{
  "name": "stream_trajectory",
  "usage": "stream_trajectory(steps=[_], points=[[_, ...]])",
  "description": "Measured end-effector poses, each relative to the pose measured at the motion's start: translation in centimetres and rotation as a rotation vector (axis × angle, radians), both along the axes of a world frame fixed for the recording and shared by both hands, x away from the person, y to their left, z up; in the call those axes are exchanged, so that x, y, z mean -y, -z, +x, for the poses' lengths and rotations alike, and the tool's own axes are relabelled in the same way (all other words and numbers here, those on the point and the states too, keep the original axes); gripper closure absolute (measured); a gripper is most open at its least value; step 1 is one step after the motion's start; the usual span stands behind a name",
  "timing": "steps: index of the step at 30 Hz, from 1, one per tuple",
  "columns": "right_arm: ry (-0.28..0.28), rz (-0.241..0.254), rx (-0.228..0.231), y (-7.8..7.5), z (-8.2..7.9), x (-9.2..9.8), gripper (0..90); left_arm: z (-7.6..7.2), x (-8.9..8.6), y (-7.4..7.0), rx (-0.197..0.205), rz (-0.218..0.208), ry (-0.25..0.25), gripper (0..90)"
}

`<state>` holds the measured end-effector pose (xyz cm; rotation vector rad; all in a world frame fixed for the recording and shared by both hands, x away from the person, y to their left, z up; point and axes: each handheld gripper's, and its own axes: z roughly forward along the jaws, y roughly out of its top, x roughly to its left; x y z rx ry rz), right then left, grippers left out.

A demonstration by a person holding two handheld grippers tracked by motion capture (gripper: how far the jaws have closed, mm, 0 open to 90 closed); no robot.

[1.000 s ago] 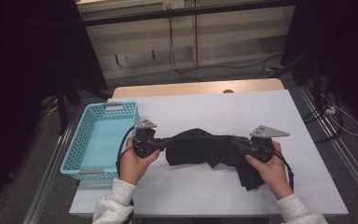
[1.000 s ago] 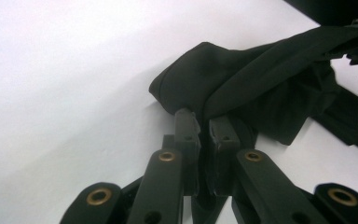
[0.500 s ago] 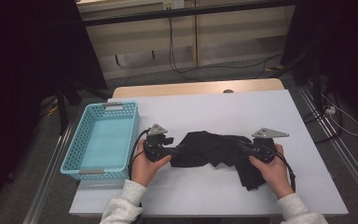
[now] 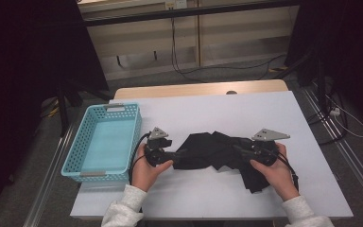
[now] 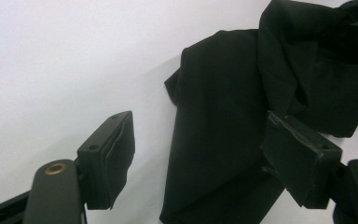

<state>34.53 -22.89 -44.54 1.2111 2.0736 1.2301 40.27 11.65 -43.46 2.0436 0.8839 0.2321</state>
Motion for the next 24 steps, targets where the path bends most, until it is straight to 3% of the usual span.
stream_trajectory(steps=[3, 11, 14, 20, 23, 24], points=[[-0.011, -0.009, 0.008, -0.3, 0.0, -0.6, 46.4, 0.0, 0.0, 0.0, 0.004, -0.002, -0.005, 24.7], [-0.031, -0.071, 0.075, -1.2, 0.8, -2.2, 40.5, -0.2, -0.1, 0.2, -0.01, 0.004, -0.004, 22.3], [-0.042, -0.099, 0.079, -1.3, 1.5, -2.9, 40.3, -0.2, -0.5, 0.2, -0.014, 0.009, -0.009, 21.1], [-0.046, -0.123, 0.048, -1.1, 2.9, -3.9, 44.1, -0.4, -0.9, 0.2, -0.016, 0.006, -0.024, 19.8], [-0.038, -0.102, 0.018, -0.6, 3.7, -4.2, 48.5, -0.4, -1.1, 0.3, -0.02, 0.005, -0.031, 19.5], [-0.04, -0.116, 0.015, -0.5, 3.8, -4.3, 51.7, -0.4, -1.1, 0.3, -0.02, 0.005, -0.03, 19.5]])
